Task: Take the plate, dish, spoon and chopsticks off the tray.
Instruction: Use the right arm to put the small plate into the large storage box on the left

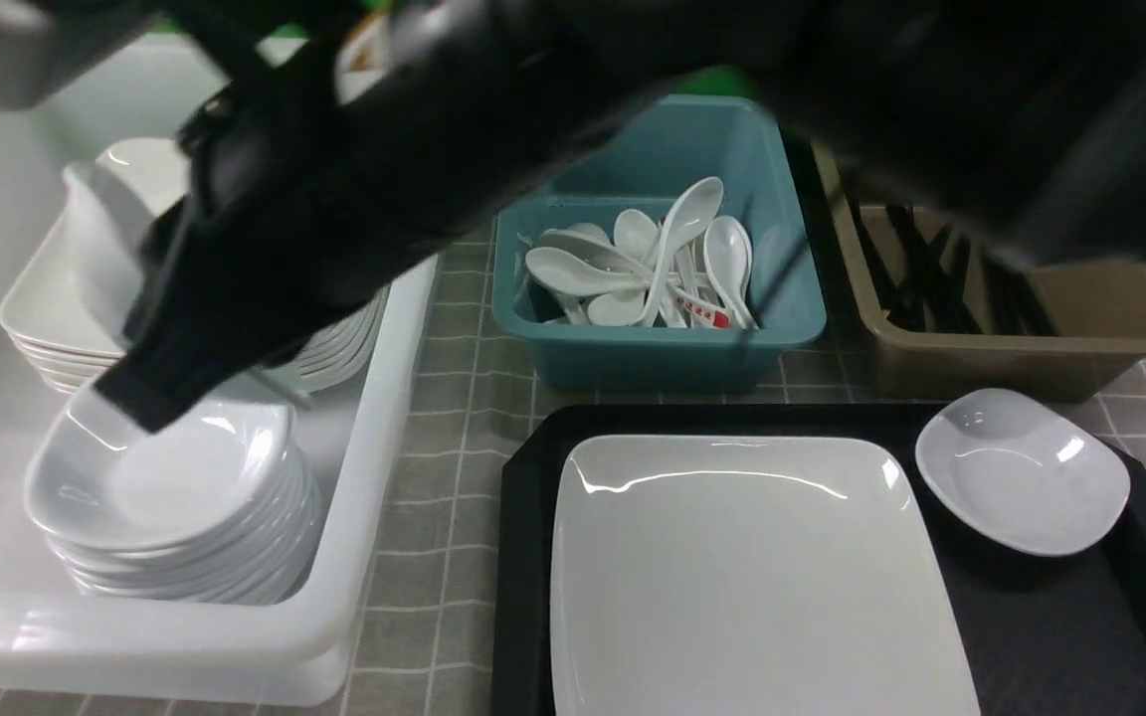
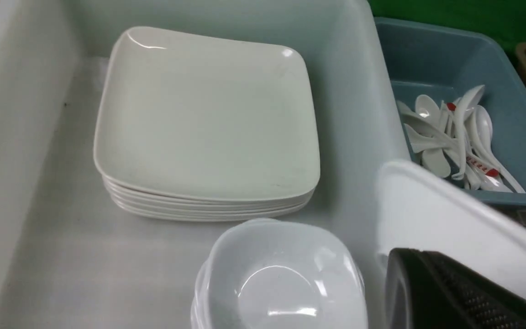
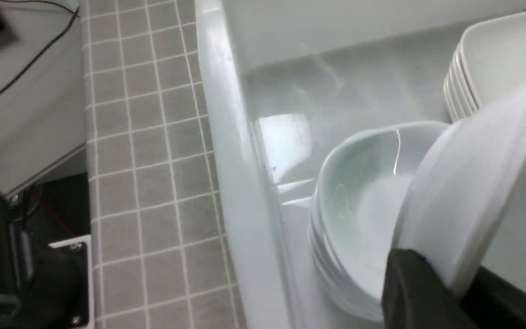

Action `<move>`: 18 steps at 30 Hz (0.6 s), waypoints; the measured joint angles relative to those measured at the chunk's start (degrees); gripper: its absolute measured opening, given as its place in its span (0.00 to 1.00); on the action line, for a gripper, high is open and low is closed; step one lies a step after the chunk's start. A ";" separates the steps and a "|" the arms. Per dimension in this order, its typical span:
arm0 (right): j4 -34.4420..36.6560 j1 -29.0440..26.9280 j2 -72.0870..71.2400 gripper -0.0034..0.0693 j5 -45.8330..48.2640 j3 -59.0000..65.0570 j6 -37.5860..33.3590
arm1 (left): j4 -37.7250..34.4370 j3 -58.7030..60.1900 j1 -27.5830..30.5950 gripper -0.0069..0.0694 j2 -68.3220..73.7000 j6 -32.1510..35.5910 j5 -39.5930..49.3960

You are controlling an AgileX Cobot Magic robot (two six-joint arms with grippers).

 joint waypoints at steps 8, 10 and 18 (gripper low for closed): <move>-2.47 1.11 10.70 0.16 -0.30 -8.30 -0.04 | 1.51 0.00 1.07 0.10 -3.36 0.00 1.86; -3.45 1.11 11.78 0.22 -0.41 -8.50 -0.23 | 1.55 0.00 1.07 0.10 -3.51 0.06 2.03; -4.14 1.71 11.86 0.57 5.19 -10.94 1.21 | 1.68 0.00 1.12 0.10 -3.51 0.11 2.03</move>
